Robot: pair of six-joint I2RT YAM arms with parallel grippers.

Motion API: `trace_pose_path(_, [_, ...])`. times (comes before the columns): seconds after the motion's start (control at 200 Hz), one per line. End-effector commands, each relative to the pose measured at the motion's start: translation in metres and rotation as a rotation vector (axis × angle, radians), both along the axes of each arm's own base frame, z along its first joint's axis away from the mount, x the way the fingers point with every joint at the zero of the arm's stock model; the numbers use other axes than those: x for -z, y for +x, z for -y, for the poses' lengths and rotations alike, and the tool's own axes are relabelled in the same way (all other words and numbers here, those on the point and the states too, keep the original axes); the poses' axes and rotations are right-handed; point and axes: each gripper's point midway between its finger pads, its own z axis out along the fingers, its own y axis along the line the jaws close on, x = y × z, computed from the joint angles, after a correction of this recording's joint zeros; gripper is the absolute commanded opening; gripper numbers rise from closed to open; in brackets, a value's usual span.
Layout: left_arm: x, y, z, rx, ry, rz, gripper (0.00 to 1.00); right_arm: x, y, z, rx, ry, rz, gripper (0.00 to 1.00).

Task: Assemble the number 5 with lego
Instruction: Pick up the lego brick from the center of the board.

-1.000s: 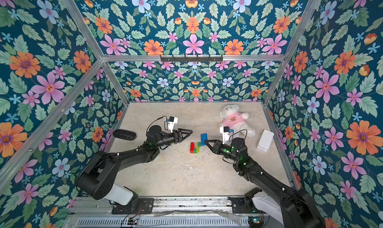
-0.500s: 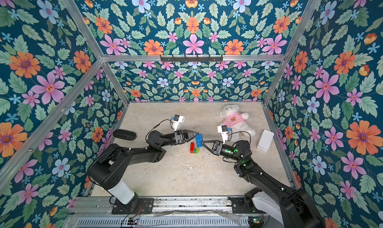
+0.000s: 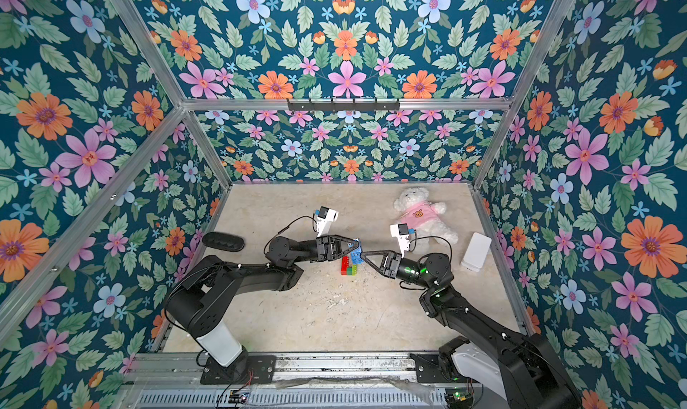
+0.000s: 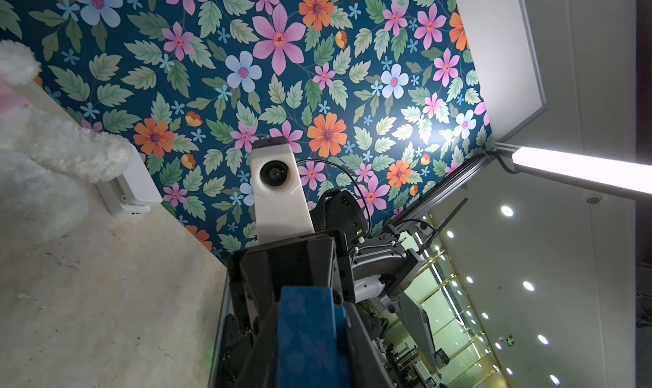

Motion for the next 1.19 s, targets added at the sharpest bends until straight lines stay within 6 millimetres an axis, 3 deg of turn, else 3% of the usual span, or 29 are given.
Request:
trace_pose_path(0.0, [0.004, 0.011, -0.003, -0.050, 0.025, 0.001, 0.06, 0.008, 0.012, 0.006, 0.087, -0.090, 0.013, 0.52])
trace_pose_path(0.165, [0.052, 0.046, -0.003, -0.239, 0.303, -0.069, 0.04, 0.038, 0.037, 0.037, 0.370, -0.444, 0.029, 0.59])
trace_pose_path(0.225, [0.068, 0.054, -0.006, -0.299, 0.401, -0.098, 0.04, 0.045, 0.038, 0.043, 0.434, -0.548, 0.052, 0.68])
trace_pose_path(0.245, [0.071, 0.056, -0.008, -0.315, 0.422, -0.108, 0.04, 0.048, 0.038, 0.044, 0.454, -0.583, 0.054, 0.78])
trace_pose_path(0.295, [0.080, 0.062, -0.010, -0.344, 0.471, -0.140, 0.03, 0.055, 0.036, 0.042, 0.474, -0.659, 0.071, 0.84])
trace_pose_path(0.515, [0.113, 0.071, -0.016, -0.399, 0.624, -0.258, 0.04, 0.069, 0.025, 0.011, 0.486, -0.800, 0.186, 0.79])
trace_pose_path(0.685, [0.117, 0.067, -0.014, -0.386, 0.653, -0.276, 0.04, 0.082, 0.025, -0.013, 0.460, -0.914, 0.254, 0.81])
trace_pose_path(1.19, [0.101, 0.055, -0.010, -0.355, 0.629, -0.258, 0.04, 0.086, 0.039, -0.035, 0.428, -0.915, 0.253, 0.70])
